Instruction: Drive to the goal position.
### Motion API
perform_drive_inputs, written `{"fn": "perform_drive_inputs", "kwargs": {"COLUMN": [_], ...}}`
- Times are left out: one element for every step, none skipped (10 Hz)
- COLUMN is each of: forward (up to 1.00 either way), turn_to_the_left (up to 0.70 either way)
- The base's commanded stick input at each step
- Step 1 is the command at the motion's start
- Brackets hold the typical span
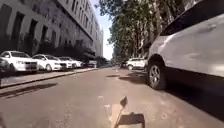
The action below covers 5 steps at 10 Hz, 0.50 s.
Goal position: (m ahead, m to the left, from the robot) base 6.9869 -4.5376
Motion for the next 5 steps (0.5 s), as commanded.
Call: {"fn": "perform_drive_inputs", "kwargs": {"forward": [0.70,0.70,0.70,0.70,0.70], "turn_to_the_left": [0.00,0.00,0.00,0.00,0.00]}}
